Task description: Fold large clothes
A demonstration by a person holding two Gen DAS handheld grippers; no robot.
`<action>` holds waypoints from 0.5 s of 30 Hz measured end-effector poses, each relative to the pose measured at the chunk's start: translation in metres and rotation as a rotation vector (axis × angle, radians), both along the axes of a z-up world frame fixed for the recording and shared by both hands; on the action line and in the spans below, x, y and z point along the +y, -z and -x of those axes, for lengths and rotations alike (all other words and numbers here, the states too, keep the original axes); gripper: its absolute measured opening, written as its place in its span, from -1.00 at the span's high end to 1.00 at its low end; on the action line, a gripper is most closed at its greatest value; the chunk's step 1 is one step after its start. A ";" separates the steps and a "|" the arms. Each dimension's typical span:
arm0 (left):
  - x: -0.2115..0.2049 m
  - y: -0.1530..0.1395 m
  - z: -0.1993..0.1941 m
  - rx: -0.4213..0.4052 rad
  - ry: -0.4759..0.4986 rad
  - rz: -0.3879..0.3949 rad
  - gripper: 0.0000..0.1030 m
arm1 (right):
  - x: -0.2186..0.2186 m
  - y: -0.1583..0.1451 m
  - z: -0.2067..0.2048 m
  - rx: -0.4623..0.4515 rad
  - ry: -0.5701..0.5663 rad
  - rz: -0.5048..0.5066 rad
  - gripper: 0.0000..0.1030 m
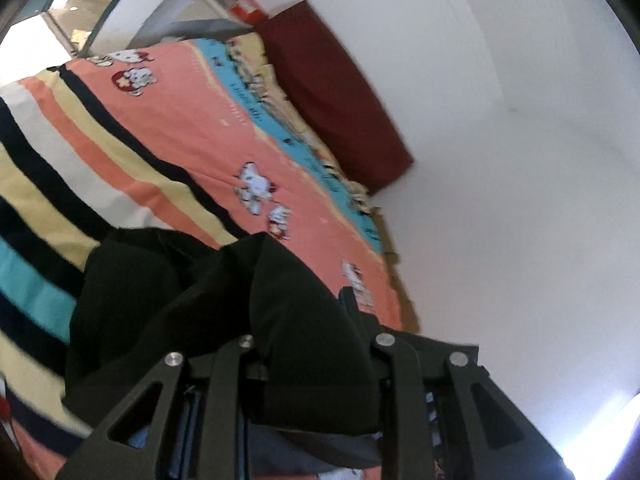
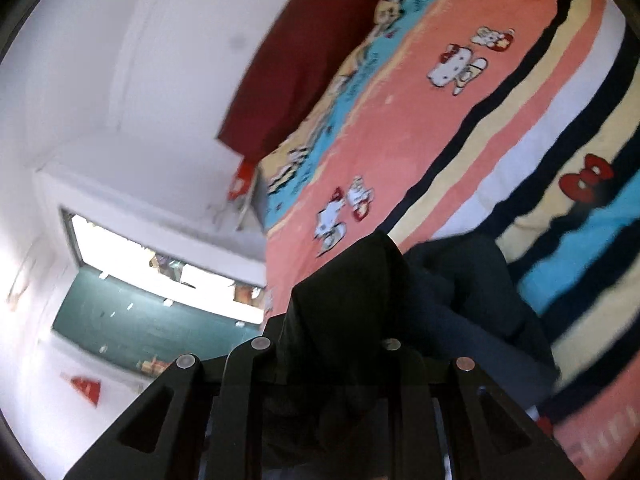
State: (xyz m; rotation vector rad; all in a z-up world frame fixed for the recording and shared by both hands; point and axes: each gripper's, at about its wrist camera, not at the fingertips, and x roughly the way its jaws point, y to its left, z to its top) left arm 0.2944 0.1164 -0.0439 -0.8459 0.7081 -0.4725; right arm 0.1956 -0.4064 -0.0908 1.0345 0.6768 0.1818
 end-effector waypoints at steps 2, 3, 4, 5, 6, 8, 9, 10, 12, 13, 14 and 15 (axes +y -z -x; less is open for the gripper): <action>-0.004 0.017 -0.032 0.045 -0.016 -0.029 0.57 | 0.001 0.013 -0.028 0.039 0.025 0.017 0.58; -0.005 0.026 -0.045 0.064 -0.020 -0.036 0.56 | 0.002 0.022 -0.044 0.062 0.036 0.037 0.57; -0.009 0.035 -0.060 0.084 -0.023 -0.056 0.53 | 0.002 0.029 -0.055 0.082 0.046 0.051 0.56; -0.012 0.046 -0.075 0.105 -0.032 -0.093 0.51 | 0.003 0.039 -0.068 0.106 0.054 0.059 0.56; -0.016 0.059 -0.090 0.129 -0.035 -0.118 0.51 | 0.004 0.046 -0.078 0.126 0.058 0.066 0.54; -0.021 0.082 -0.111 0.162 -0.029 -0.142 0.50 | 0.007 0.069 -0.101 0.181 0.071 0.075 0.51; -0.023 0.095 -0.122 0.181 -0.026 -0.127 0.49 | 0.009 0.080 -0.112 0.206 0.076 0.080 0.48; -0.024 0.106 -0.129 0.188 -0.019 -0.109 0.48 | 0.010 0.088 -0.121 0.221 0.078 0.091 0.44; -0.025 0.118 -0.135 0.183 -0.007 -0.099 0.47 | 0.014 0.104 -0.135 0.238 0.081 0.118 0.37; -0.025 0.123 -0.138 0.175 -0.004 -0.092 0.47 | 0.015 0.109 -0.137 0.238 0.077 0.122 0.33; -0.024 0.126 -0.140 0.172 0.000 -0.083 0.46 | 0.016 0.115 -0.141 0.233 0.073 0.120 0.30; -0.022 0.130 -0.141 0.174 0.006 -0.066 0.46 | 0.016 0.120 -0.143 0.226 0.068 0.116 0.26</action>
